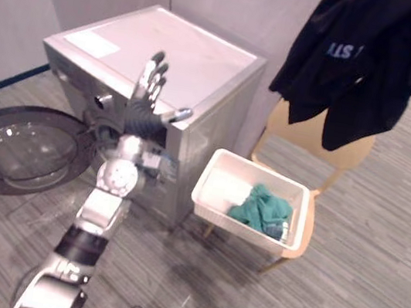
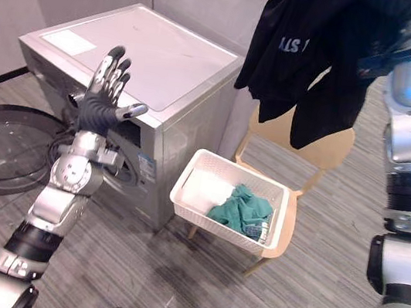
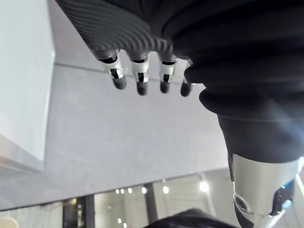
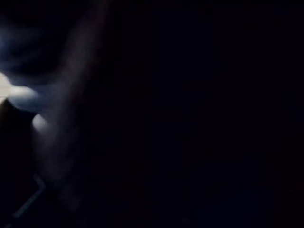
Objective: Pick up the laundry basket with both hands and put the clothes into the washing machine.
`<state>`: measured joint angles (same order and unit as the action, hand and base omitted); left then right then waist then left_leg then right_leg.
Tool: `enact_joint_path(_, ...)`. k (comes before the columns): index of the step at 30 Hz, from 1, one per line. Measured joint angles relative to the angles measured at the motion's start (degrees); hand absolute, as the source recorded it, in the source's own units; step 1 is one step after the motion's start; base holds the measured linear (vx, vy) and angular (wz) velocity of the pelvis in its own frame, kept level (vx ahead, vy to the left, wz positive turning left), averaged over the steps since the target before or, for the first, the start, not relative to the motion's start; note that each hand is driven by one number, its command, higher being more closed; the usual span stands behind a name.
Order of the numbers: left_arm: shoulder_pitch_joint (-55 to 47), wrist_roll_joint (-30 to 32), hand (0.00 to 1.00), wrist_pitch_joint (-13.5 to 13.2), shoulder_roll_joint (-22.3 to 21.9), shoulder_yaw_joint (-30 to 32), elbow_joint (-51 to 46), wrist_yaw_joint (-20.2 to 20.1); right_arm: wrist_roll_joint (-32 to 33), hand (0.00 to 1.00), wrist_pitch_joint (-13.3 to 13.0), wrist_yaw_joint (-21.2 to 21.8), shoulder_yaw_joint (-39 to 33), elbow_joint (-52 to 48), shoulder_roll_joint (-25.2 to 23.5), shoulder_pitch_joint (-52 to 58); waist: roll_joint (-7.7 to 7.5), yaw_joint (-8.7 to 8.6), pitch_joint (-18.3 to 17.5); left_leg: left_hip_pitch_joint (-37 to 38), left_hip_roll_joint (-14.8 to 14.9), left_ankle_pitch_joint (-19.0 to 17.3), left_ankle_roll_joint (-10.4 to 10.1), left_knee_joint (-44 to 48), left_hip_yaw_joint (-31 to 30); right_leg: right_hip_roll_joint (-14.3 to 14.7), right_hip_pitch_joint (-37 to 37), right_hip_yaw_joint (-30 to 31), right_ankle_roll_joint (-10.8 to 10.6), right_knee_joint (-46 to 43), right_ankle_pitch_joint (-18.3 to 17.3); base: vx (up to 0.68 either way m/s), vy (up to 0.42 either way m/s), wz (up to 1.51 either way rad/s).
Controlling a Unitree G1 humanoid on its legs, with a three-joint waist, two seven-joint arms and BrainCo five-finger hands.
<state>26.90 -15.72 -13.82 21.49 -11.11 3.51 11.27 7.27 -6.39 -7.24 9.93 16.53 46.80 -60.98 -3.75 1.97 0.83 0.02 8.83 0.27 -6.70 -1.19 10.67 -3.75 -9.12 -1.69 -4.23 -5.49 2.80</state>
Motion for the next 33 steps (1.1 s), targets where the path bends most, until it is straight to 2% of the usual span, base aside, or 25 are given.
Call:
enact_joint_path(1, 1.5, 0.0, 0.00, 0.0, 0.0, -0.5, 1.5, 0.0, 0.0, 1.00, 0.0, 0.0, 0.2, 0.0, -0.6, 0.0, -0.01, -0.17, -0.1, 0.0, 0.0, 0.0, 0.0, 0.0, 0.2, 0.0, 0.0, 0.2, 0.0, 0.2, 0.2, -0.02, 0.009, -0.14)
enact_joint_path(2, 3.8, -0.3, 0.00, 0.0, 0.1, -1.3, 4.0, 0.0, 0.2, 1.00, 0.0, 0.1, 1.0, 0.0, -1.7, 0.0, 0.07, -1.10, -0.6, -0.1, -0.1, 0.0, 0.0, -0.1, 0.4, 0.0, 0.0, 0.4, 0.0, 0.9, 0.6, -0.01, 0.007, -0.10)
enact_joint_path(7, 12.6, -2.8, 0.00, 0.2, 0.5, -6.3, 13.8, -0.2, 1.5, 1.00, 0.1, 1.1, 3.6, 0.0, -4.2, 0.0, 0.08, -2.58, -0.6, 0.5, 0.0, 0.0, 0.0, -0.2, 0.9, 0.3, 0.2, 1.0, 0.0, 0.9, 0.7, 0.00, 0.000, -0.06)
enact_joint_path(12, 20.8, -6.3, 0.00, 1.1, 1.5, -11.3, 21.3, -1.9, 3.0, 1.00, 0.2, 1.4, 6.3, 0.6, -6.4, -0.6, 0.11, -2.96, -0.6, 1.2, 0.0, 0.0, 0.0, -0.6, 1.7, 0.5, 0.3, 1.8, 0.0, 0.9, 0.7, 0.01, 0.002, -0.08)
enact_joint_path(16, 25.1, -7.1, 0.00, 2.2, 1.7, -13.7, 26.3, -3.8, 4.1, 1.00, 0.4, 2.1, 7.2, 5.4, -9.7, -3.9, 0.22, -4.23, -0.7, 1.4, 0.0, 0.0, 0.0, -0.7, 1.9, 0.6, 0.3, 2.0, 0.0, 0.8, 0.7, 0.00, 0.002, -0.02)
enact_joint_path(22, 30.0, -7.2, 0.00, 2.7, 0.1, -18.4, 30.5, -4.0, 5.8, 1.00, 0.5, 2.2, 9.1, 7.5, -10.9, -5.1, 0.43, -4.31, -0.8, 1.5, 0.0, 0.0, 0.0, -0.7, 1.9, 0.6, 0.3, 2.1, 0.0, 0.6, 0.7, 0.00, 0.000, 0.00)
enact_joint_path(25, 31.2, -7.3, 0.00, 2.8, -1.5, -19.8, 31.9, -4.9, 7.3, 1.00, 0.5, 2.3, 9.3, 9.0, -12.8, -6.5, 1.06, -4.73, -1.1, 1.5, -0.1, 0.0, 0.0, -0.6, 1.9, 0.5, 0.3, 2.2, 0.0, 0.6, 0.7, 0.00, 0.000, 0.00)
enact_joint_path(30, 34.6, -7.3, 0.00, 3.5, -3.9, -23.0, 35.1, -5.2, 9.1, 1.00, 0.6, 2.3, 10.9, 9.4, -12.8, -8.6, 2.27, -4.84, -1.1, 1.6, 0.0, 0.0, 0.0, -0.6, 2.0, 0.5, 0.3, 2.2, 0.0, 0.5, 0.7, 0.00, 0.000, 0.00)
enact_joint_path(33, 36.2, -7.3, 0.00, 3.6, -5.2, -23.9, 35.4, -5.1, 10.4, 1.00, 0.6, 2.3, 10.9, 9.4, -13.1, -8.6, 2.44, -4.97, -1.1, 1.6, 0.0, 0.0, 0.0, -0.6, 2.1, 0.6, 0.3, 2.4, 0.0, 0.5, 0.7, 0.00, 0.001, -0.01)
